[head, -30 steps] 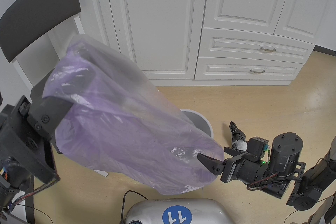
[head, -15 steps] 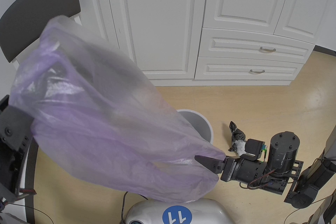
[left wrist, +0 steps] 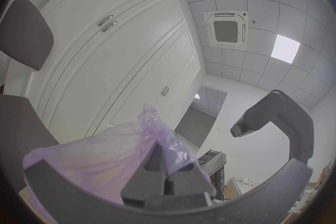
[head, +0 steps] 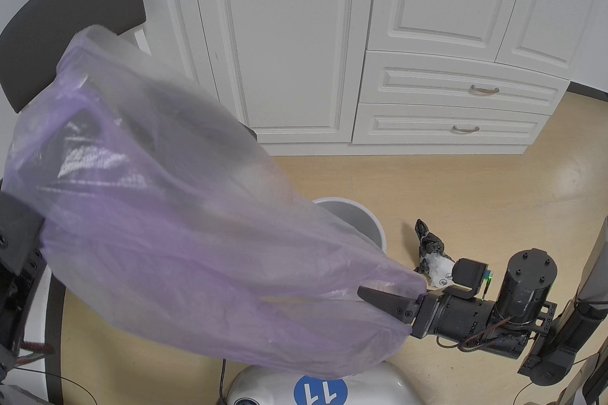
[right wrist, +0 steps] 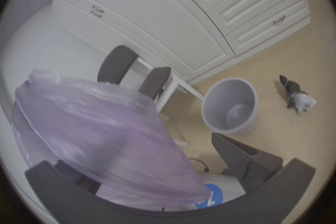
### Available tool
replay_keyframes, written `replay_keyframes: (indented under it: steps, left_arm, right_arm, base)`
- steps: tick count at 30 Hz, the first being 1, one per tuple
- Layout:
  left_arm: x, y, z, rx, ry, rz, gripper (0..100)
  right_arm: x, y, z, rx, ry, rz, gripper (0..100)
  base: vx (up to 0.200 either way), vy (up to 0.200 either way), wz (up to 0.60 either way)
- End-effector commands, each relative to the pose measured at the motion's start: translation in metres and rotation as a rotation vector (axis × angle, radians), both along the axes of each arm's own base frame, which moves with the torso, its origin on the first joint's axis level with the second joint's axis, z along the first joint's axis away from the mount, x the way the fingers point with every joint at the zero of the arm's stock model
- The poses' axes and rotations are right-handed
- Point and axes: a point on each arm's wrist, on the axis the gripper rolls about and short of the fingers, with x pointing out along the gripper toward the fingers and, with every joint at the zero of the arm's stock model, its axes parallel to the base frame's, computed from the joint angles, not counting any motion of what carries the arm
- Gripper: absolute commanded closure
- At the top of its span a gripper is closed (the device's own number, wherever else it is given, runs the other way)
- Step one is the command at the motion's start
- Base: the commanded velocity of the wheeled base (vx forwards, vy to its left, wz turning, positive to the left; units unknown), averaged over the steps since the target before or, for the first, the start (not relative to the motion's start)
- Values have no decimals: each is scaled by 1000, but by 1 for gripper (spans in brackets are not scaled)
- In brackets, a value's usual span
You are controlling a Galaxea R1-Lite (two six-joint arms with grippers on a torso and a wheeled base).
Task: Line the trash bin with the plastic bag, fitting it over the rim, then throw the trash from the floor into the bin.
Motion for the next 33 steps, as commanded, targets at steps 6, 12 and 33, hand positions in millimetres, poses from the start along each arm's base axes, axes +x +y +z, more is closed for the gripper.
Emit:
replay_keyframes:
  steps: [6,12,33]
  left_arm:
    - [0,1,0,-5,2,-4,100]
    - [0,-1,-1,0,5,-5,100]
    - [32,-29,-34,166,140,72,100]
  right_arm:
    - [0,1,-14,-37,41,7,0]
    - [-1,0,-13,-34,38,7,0]
    - [0,-13,27,34,-146,-63,100]
  base:
    - [0,0,0]
    - [0,0,0]
    - [0,0,0]
